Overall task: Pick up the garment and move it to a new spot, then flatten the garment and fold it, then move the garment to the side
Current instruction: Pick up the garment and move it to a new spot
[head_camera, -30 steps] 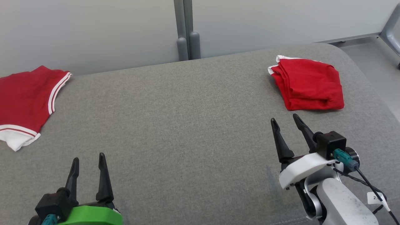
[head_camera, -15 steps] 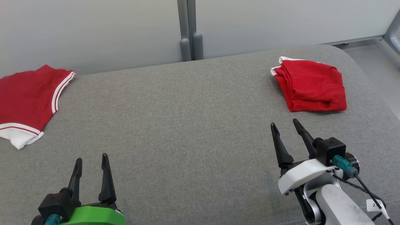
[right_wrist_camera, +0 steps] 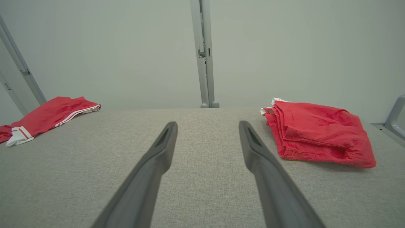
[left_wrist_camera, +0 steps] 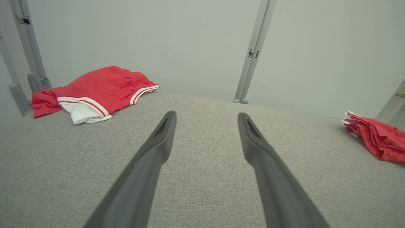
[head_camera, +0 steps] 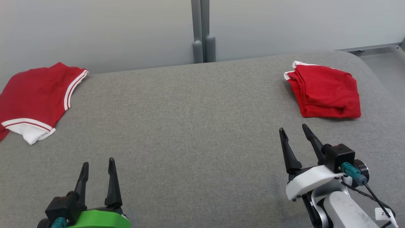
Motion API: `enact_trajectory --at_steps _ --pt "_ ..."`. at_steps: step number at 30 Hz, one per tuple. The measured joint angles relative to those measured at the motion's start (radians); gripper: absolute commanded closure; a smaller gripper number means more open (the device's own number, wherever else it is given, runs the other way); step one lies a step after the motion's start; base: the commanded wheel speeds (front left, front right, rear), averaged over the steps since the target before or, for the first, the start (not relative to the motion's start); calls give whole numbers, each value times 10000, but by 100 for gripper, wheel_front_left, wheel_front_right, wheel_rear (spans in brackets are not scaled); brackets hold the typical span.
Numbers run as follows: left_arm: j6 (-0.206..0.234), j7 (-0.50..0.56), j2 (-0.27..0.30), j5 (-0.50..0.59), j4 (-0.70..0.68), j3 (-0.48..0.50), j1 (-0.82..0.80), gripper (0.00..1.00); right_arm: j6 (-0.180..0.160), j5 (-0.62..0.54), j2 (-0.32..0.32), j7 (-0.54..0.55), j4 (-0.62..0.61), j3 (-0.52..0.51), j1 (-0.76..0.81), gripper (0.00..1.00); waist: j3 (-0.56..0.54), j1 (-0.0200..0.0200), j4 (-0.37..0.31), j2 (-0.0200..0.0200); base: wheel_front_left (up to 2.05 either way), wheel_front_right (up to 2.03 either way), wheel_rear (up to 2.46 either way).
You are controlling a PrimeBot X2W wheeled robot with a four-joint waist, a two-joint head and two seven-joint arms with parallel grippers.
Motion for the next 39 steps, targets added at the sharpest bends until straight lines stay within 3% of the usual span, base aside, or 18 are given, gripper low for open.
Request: enact_trajectory --at_steps 11,23,33,39 --pt "2 0 2 73 -142 176 -1 0 6 -151 0 0 -263 29 24 0 -25 0 1040 0 0 0 0" --pt "46 0 0 73 -403 974 230 0 282 -232 102 0 -270 410 -15 0 7 0 2630 0 0 0 0" --pt "46 0 -19 115 -313 408 273 0 267 -234 221 0 -280 29 -16 0 -13 0 4034 0 0 0 0" --pt "48 0 8 113 -334 761 276 0 268 -311 318 0 -276 255 -17 0 -28 0 4624 0 0 0 0"
